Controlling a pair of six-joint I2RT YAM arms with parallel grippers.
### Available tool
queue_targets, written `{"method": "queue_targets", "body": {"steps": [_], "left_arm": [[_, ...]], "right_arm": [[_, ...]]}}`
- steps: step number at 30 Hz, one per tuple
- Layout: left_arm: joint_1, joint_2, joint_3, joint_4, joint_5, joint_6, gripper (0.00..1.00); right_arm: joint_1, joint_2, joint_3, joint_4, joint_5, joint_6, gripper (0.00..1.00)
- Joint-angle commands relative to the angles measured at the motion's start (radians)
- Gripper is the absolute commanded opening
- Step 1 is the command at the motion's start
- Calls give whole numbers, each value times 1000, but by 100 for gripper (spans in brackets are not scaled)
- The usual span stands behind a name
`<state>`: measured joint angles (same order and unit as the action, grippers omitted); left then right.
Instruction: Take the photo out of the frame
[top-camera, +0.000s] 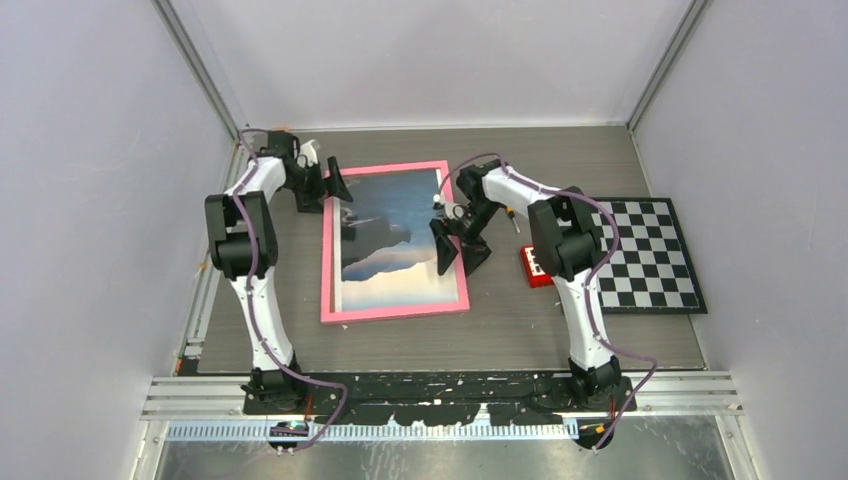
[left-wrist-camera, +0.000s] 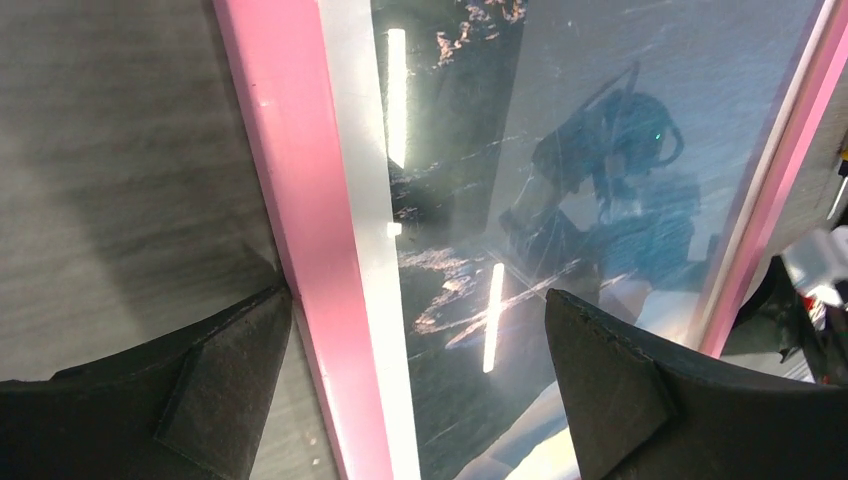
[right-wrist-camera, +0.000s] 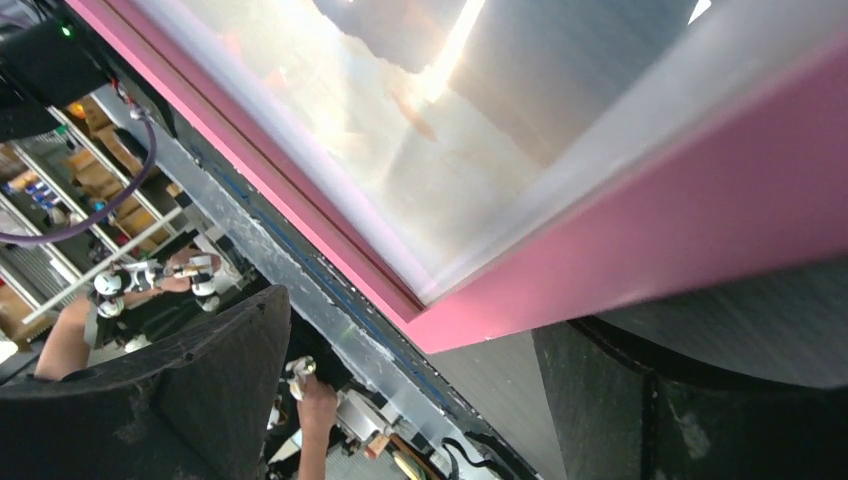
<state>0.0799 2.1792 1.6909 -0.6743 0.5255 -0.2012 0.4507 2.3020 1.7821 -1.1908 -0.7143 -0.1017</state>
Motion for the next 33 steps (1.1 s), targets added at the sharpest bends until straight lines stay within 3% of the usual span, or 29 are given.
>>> {"method": "queue_targets", "body": {"steps": [1, 10, 15, 18, 25, 29, 33], "left_arm": [[-60, 98, 41, 15, 51, 32, 100], [-105, 204, 220, -24, 17, 69, 100], [-60, 192, 342, -28, -48, 54, 100], [-6, 114, 338, 7, -66, -2, 100], [95, -187, 59, 57, -46, -185, 100], [101, -386, -211, 56, -28, -278, 100], [113, -626, -497, 154, -65, -412, 100]], "right_arm": [[69, -7, -43, 84, 21, -62, 93], [246, 19, 30, 8, 80, -202, 94], [234, -38, 24, -45, 120, -251, 98], [176, -88, 24, -80, 123, -264, 98], [2, -123, 235, -104, 118, -228, 99], [-55, -65, 384, 95, 173, -56, 99], [-84, 30, 532, 270, 245, 74, 100]]}}
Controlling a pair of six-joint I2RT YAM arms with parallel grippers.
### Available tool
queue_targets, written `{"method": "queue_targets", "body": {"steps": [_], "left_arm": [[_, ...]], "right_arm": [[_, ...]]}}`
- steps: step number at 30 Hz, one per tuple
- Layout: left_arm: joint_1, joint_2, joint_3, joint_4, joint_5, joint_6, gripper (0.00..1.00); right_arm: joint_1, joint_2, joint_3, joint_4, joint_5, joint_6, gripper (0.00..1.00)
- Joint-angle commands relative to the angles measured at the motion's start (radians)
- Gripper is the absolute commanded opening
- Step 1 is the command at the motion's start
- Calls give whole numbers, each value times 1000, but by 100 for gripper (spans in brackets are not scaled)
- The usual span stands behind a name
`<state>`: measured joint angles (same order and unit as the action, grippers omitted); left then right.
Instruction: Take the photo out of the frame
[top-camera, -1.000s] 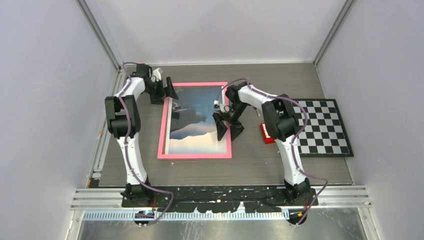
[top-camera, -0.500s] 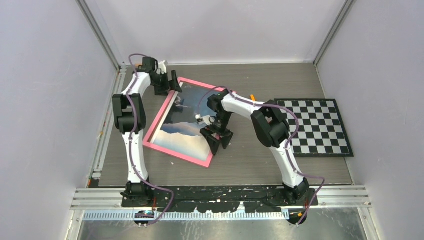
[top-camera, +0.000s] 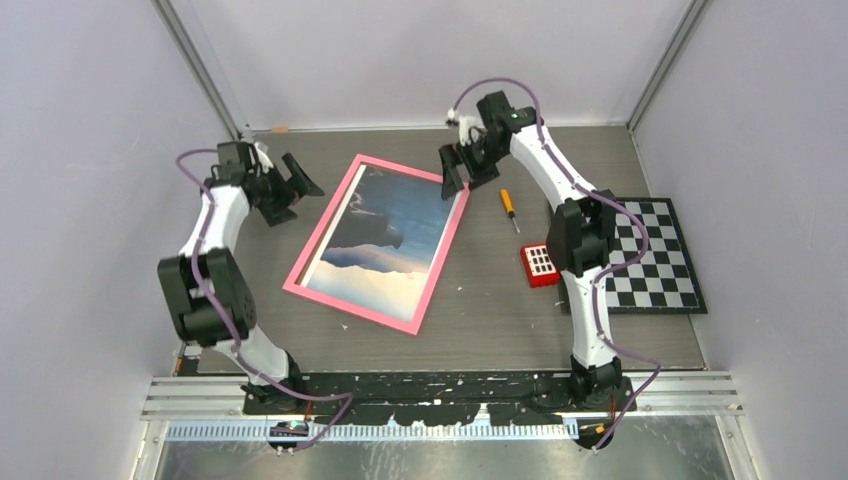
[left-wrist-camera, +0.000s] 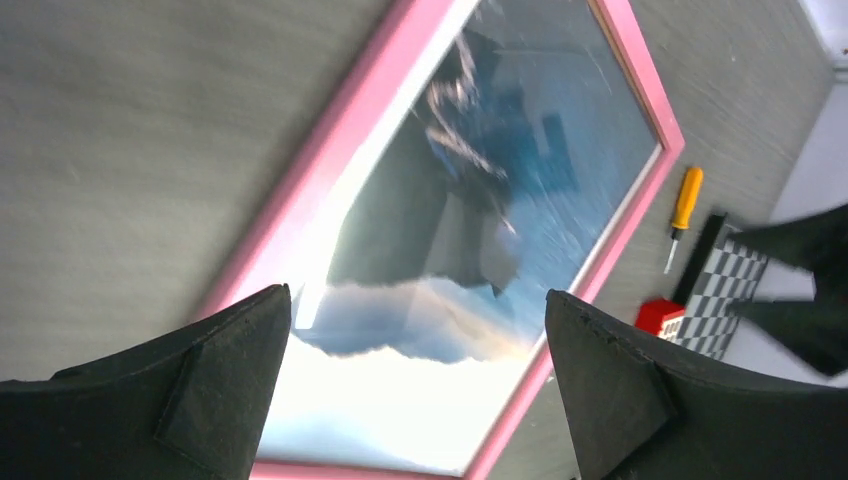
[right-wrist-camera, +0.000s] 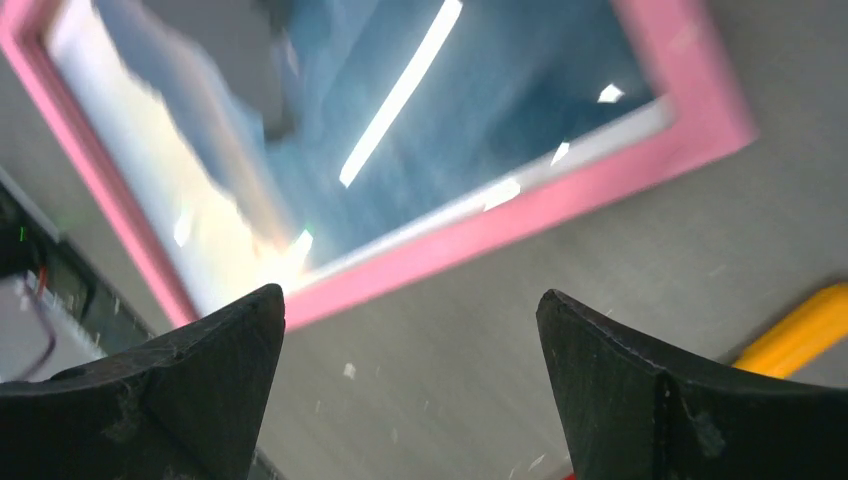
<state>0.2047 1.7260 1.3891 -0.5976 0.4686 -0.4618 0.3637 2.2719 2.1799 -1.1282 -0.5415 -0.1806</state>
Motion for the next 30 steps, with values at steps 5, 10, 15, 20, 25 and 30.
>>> {"method": "queue_targets", "body": {"steps": [5, 10, 15, 20, 25, 30], "left_arm": [[-9, -398, -431, 86, -40, -169, 100], [-9, -550, -584, 7, -63, -203, 100], [-9, -577, -674, -82, -112, -192, 100], [-6, -586, -722, -81, -101, -194, 100], [-7, -543, -733, -103, -172, -217, 100], [-7, -464, -764, -6, -194, -249, 100]], "right_arm": [[-5, 156, 223, 399, 195, 199, 100], [-11, 227, 247, 580, 266, 244, 100], [-11, 309, 264, 686, 265, 255, 100], [-7, 361, 244, 696, 203, 268, 100], [-2, 366, 203, 660, 115, 281, 100], [-2, 345, 141, 601, 44, 281, 100]]}}
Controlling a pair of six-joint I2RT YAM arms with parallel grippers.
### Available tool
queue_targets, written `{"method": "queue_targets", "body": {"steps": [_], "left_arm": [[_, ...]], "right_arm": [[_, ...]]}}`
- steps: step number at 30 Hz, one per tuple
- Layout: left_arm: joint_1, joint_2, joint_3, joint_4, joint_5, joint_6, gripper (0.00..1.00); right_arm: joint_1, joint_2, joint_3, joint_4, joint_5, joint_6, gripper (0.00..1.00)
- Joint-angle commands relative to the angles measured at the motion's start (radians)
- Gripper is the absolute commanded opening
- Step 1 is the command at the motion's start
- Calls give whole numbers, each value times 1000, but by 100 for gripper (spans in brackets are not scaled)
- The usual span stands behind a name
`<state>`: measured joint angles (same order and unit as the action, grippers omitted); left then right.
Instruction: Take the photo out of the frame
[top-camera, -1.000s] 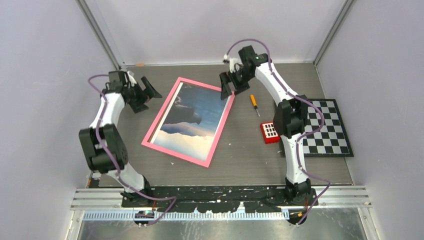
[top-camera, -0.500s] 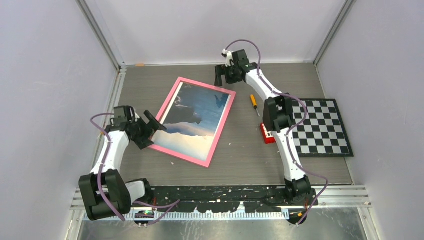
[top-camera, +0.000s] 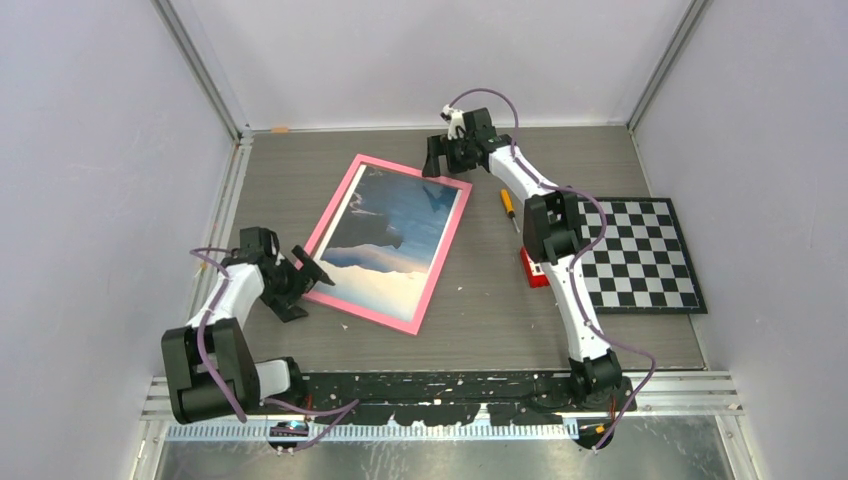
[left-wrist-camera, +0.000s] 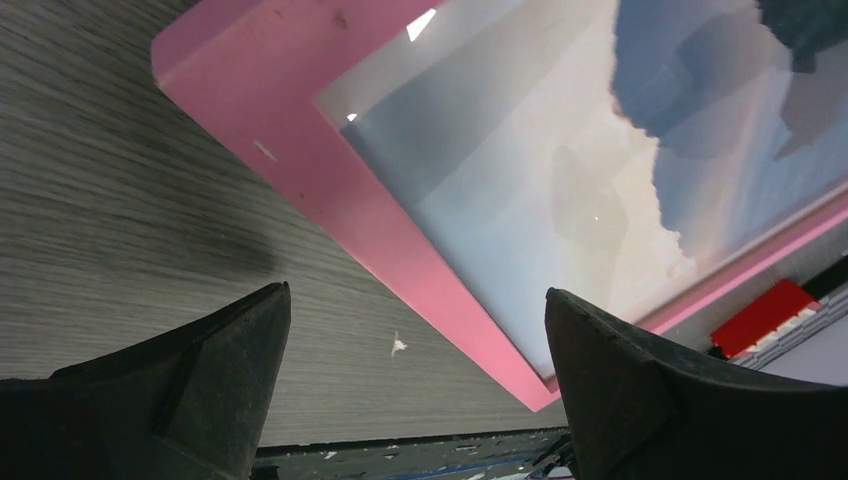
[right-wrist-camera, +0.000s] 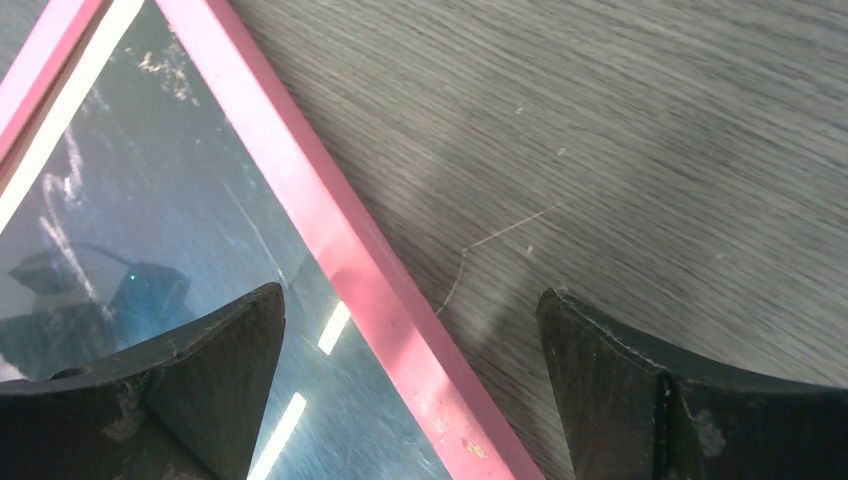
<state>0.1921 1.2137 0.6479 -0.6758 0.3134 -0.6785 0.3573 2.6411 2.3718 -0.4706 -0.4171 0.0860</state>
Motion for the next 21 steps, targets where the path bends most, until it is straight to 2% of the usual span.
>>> {"method": "queue_targets", "body": {"steps": [1, 6, 11, 21], "left_arm": [[6, 63, -22, 100, -39, -32, 100], [7, 114, -8, 175, -36, -17, 100], [7, 172, 20, 229, -38, 0, 100], [7, 391, 199, 274, -30, 82, 100]], "right_arm": [[4, -28, -61, -77, -98, 9, 100], [5, -53, -101, -205, -146, -41, 98], [3, -148, -253, -277, -190, -123, 98], [3, -271, -473, -499, -246, -305, 96]]}}
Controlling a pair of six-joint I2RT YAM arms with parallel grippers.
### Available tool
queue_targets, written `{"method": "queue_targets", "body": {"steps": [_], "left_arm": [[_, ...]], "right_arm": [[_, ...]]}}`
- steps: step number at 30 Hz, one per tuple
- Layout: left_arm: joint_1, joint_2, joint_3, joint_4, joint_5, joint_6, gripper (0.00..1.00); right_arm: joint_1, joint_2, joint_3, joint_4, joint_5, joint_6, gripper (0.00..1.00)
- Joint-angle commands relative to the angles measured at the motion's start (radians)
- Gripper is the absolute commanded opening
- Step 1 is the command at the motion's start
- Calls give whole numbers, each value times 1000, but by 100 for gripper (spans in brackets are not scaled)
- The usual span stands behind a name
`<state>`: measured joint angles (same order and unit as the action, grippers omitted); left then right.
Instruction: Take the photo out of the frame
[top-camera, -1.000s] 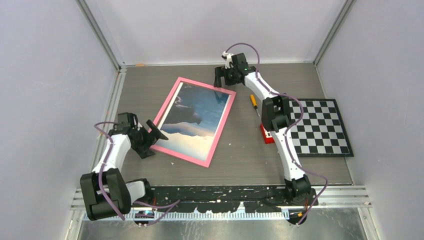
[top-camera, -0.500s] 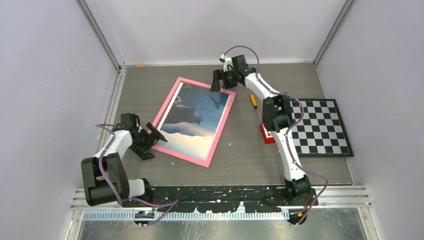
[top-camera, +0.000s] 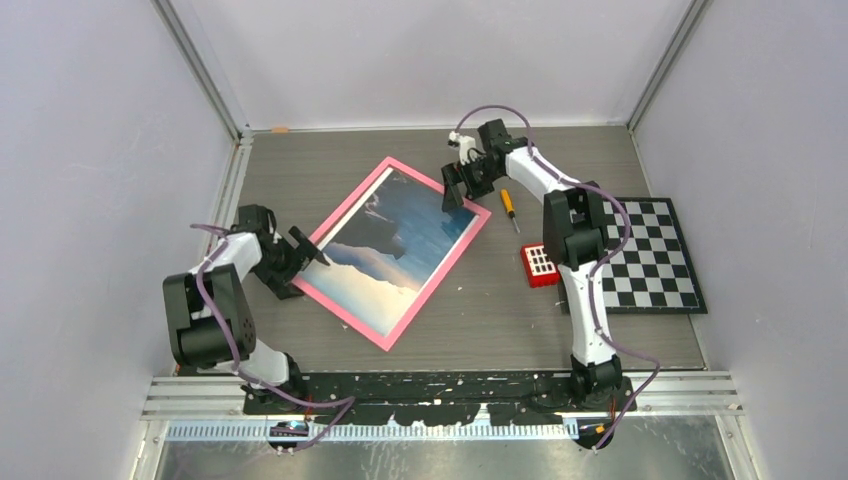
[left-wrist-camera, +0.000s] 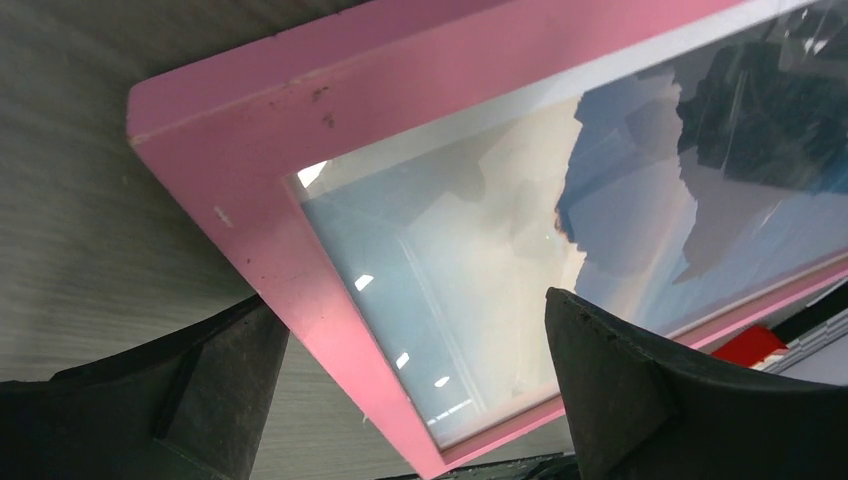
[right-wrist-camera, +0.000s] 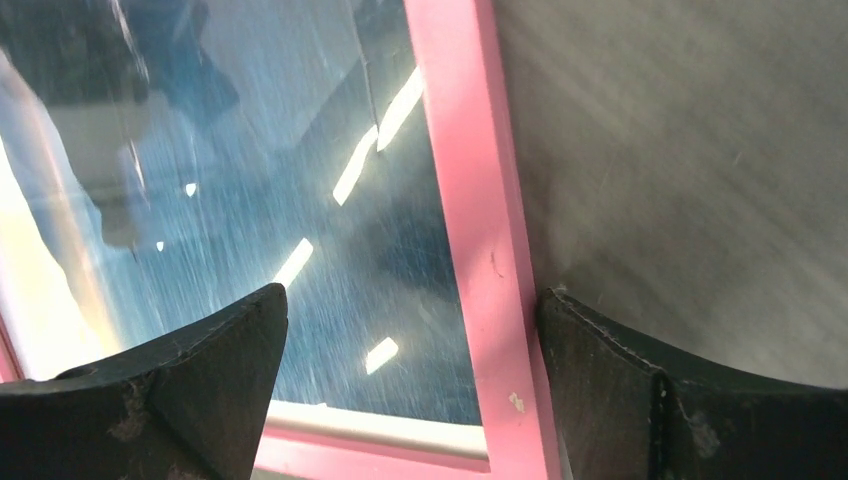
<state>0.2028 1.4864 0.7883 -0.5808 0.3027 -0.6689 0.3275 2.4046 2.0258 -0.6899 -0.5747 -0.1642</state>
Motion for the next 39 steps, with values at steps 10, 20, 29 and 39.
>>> {"method": "queue_targets", "body": {"steps": [10, 20, 29, 39], "left_arm": [[-17, 397, 367, 99, 0, 212, 100], [-124, 624, 669, 81, 83, 353, 100], [-128, 696, 868, 109, 48, 373, 100], [68, 322, 555, 69, 104, 73, 100]], "right_arm": [[55, -186, -416, -412, -157, -180, 96], [153, -283, -523, -503, -126, -334, 97], [181, -313, -455, -644, -89, -435, 100], [53, -298, -156, -682, -100, -368, 100]]}}
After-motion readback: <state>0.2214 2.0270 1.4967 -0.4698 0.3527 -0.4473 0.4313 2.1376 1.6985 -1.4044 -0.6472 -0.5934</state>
